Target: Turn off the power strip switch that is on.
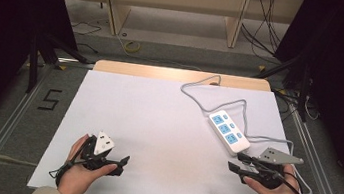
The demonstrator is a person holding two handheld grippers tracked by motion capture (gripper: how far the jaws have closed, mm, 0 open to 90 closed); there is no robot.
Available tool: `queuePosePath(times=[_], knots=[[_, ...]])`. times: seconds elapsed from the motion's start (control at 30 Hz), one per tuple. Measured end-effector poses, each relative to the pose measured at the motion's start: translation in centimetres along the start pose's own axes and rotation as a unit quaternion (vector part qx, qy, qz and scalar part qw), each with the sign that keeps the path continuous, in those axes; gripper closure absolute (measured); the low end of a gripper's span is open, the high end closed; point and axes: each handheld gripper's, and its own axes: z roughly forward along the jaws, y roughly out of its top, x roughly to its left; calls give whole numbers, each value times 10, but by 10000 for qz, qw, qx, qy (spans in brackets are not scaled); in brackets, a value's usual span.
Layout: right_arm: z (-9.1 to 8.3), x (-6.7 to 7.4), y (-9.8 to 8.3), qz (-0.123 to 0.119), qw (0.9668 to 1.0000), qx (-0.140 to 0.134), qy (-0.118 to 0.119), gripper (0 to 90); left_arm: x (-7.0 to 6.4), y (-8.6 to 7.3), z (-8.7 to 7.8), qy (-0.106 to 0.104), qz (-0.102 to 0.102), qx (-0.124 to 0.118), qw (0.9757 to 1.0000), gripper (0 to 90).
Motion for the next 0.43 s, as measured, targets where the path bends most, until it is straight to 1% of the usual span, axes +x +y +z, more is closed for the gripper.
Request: queuePosePath(times=[0.1,0.2,0.3,0.43], knots=[[-3,3,-4,13,10000,-69,-16,409,0,0,0,-15,31,20,10000,93],[-6,7,-6,-30,9998,-187,-43,354,0,0,0,-4,19,2,10000,93],[-7,9,-6,-98,9996,-263,-70,317,0,0,0,-2,17,9,10000,93],[-7,10,-7,-166,9995,-276,-61,290,0,1,1,-9,34,21,10000,93]])
